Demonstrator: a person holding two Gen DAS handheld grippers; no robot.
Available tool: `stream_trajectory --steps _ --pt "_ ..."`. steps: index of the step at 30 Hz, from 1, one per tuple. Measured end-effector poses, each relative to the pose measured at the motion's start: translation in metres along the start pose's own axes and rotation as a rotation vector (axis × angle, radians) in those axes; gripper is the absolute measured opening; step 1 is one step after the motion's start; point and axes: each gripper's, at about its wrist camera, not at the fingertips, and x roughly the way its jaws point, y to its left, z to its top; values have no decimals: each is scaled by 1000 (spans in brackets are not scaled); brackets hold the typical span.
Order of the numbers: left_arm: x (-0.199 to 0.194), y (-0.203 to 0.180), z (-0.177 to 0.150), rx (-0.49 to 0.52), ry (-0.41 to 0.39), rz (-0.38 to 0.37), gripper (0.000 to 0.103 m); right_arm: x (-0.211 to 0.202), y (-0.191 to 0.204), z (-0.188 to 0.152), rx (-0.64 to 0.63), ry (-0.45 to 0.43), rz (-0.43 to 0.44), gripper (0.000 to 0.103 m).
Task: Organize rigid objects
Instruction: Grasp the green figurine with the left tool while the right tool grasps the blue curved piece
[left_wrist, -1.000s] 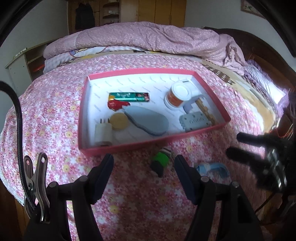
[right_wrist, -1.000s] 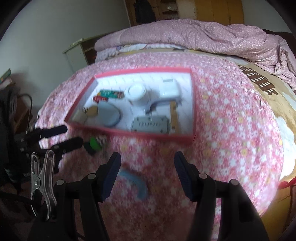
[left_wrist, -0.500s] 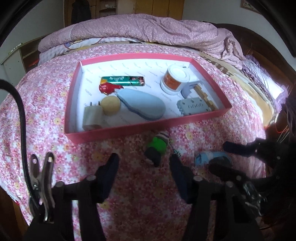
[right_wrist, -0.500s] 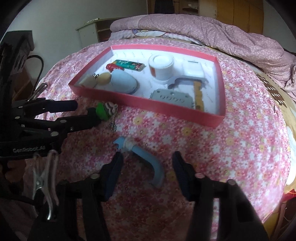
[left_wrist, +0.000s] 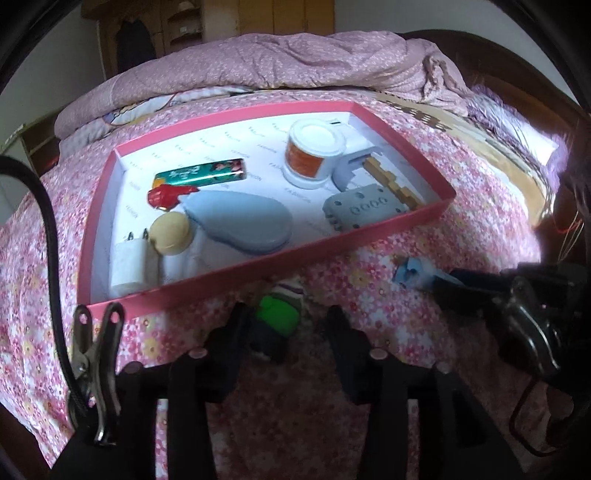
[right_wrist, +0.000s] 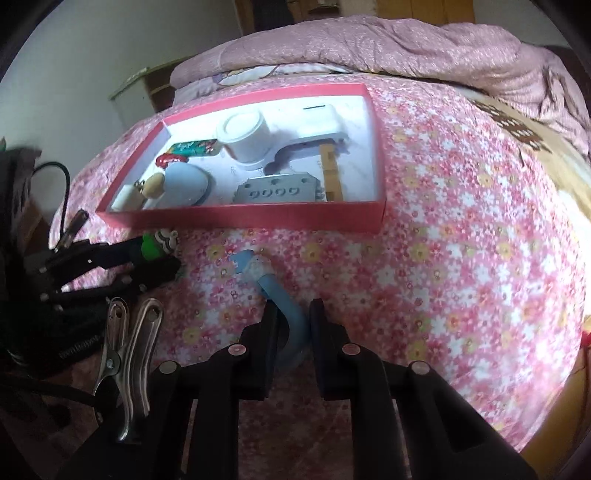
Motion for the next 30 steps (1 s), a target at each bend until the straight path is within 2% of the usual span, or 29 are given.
stream_trajectory --steps 4,8,10,13,16,21,30 --pt "1 0 -1 -10 -4 -2 50 0 6 -5 -32 -21 -22 19" --pt "0 -1 0 -10 1 6 48 0 12 -6 -56 -32 -14 28" --pt "-2 0 -1 -9 4 12 34 0 14 -7 -69 -37 -23 30" --pt "-7 5 -6 -29 17 -14 25 0 16 -9 -78 -43 -35 31" --pt "-10 11 -10 -59 30 -36 24 -1 16 -10 -67 -40 -29 31" --pt "-11 15 -9 -87 30 -54 24 -4 14 -13 -11 -27 65 31" --pt "-6 5 -5 -41 -7 -21 28 -3 18 -15 -40 -49 52 31"
